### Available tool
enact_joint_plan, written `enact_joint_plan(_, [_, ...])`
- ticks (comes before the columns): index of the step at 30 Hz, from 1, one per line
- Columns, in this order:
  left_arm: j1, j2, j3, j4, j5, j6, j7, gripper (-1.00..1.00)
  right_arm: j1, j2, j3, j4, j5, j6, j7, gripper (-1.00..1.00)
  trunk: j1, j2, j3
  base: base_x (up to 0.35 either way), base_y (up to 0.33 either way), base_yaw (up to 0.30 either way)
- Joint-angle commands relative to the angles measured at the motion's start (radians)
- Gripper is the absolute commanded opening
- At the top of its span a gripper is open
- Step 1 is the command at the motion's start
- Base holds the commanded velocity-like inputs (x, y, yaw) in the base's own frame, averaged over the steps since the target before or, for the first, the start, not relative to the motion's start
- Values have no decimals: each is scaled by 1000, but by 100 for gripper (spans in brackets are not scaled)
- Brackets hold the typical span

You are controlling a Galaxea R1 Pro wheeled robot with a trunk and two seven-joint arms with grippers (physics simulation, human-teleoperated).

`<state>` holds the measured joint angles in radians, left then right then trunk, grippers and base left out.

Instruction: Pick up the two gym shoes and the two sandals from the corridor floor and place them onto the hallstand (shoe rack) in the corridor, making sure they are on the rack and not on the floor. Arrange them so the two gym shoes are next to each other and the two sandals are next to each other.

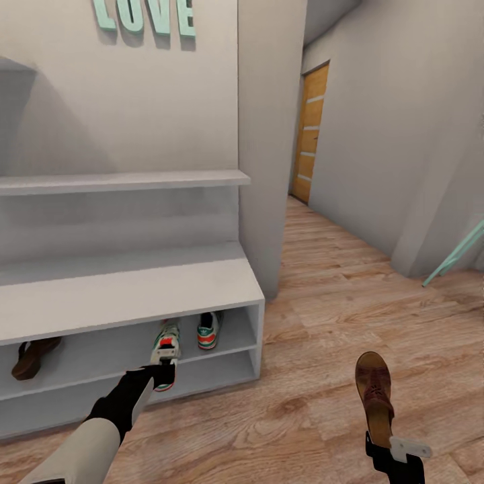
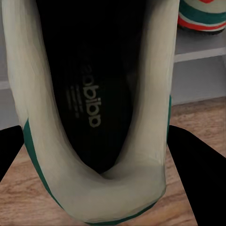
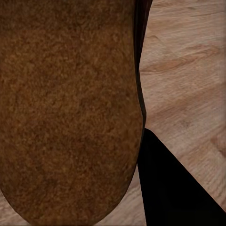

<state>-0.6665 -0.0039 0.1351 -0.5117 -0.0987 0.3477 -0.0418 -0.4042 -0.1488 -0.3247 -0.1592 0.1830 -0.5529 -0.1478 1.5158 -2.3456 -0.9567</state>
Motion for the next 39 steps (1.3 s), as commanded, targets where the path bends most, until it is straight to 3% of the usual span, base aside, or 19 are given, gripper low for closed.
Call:
enact_joint_plan(1, [0,0,5,-2,-10,5,-4,-100,-1,0,-3,1,8,-2,-4,-100,0,0,-1,3,-1,-13])
enact_joint_plan(34, [2,1,3,-1,-10,-3,-4,-100,-1,3,-2,1,8,-1,-4,-100,0,0,-1,110,0,-1])
enact_joint_plan(39, [3,1,2,-1,-10,-4,-5,-100,-1,3,-3,1,7,-1,-4,-100,19,-35,-22,1,0,0])
